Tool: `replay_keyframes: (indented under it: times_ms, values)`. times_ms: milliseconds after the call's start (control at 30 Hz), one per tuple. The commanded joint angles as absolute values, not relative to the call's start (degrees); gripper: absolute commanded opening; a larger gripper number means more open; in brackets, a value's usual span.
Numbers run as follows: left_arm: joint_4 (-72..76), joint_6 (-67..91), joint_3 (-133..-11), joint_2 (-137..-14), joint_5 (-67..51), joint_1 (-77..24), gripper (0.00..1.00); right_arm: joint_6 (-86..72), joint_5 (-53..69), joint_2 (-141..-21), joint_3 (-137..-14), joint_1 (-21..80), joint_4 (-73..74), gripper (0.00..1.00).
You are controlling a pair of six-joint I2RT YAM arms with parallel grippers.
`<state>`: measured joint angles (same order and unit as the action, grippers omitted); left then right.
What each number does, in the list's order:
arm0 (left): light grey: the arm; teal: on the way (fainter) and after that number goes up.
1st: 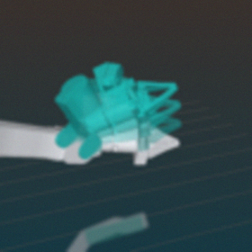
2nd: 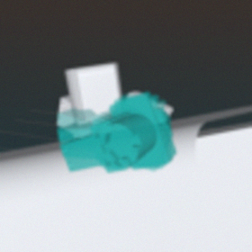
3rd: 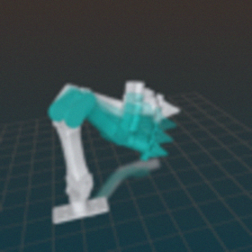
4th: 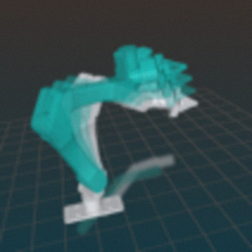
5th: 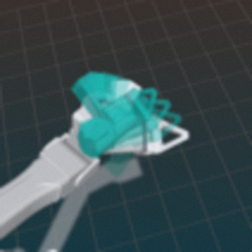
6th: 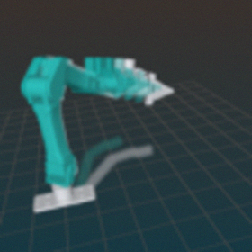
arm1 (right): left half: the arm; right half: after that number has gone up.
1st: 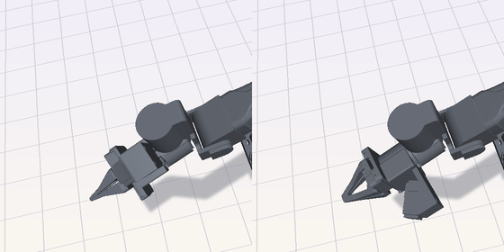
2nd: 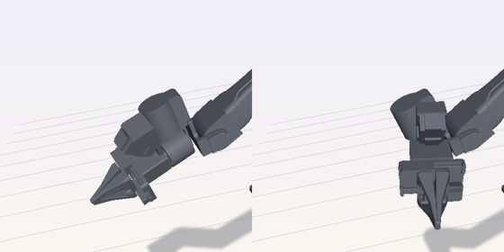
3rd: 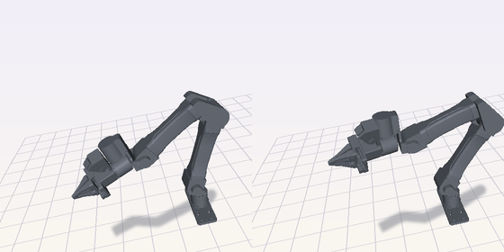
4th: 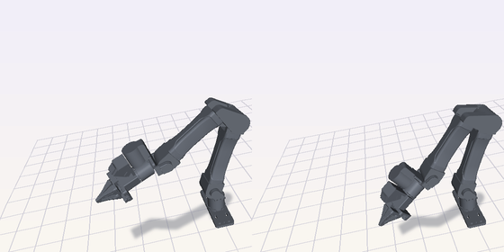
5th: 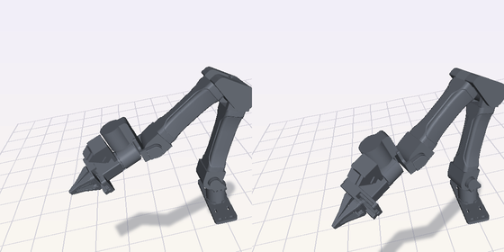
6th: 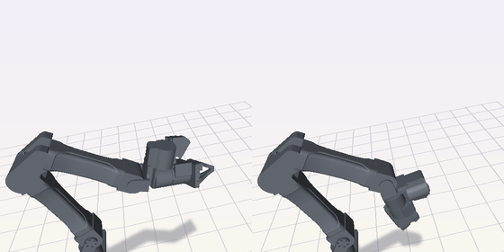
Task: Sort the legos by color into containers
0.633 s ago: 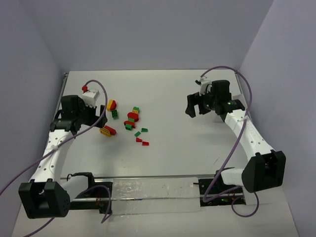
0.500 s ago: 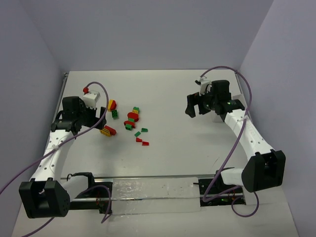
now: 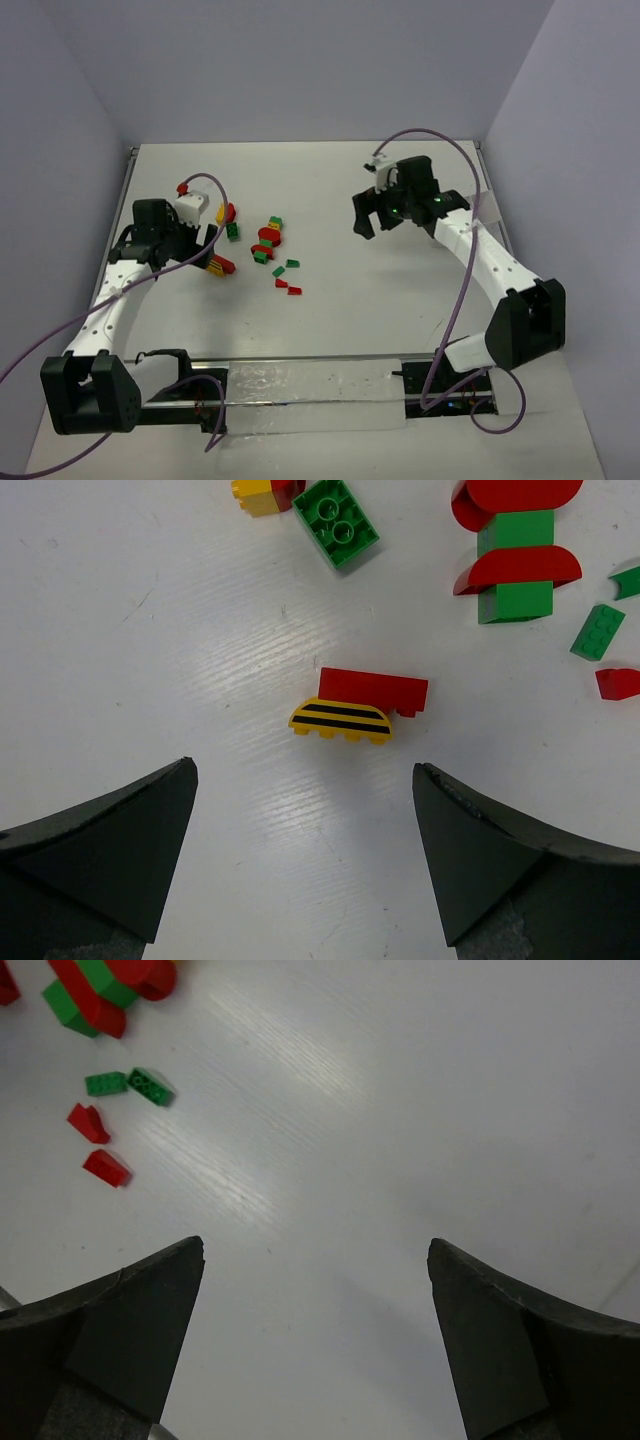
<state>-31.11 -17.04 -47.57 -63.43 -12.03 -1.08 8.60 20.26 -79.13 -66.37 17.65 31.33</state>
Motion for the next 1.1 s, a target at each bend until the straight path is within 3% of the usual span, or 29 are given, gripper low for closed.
replay_keyframes:
  times_ms: [0, 300, 1067]
  values:
    - [-31.3, -17.6, -48.9, -63.5, -12.7, -1.3, 0.99, 8.2, 18.6, -85.1, -75.0, 24.9, 31.0, 0.99]
    - [-31.7, -18.0, -49.3, -70.0, -5.5, -5.9, 0.99, 6.1, 20.6, -97.9, -84.1, 30.1, 32.6, 0.98]
    - [-25.0, -18.0, -47.8, -84.2, -3.8, -8.1, 0.99, 6.9, 19.8, -98.6, -83.1, 30.1, 32.9, 0.98]
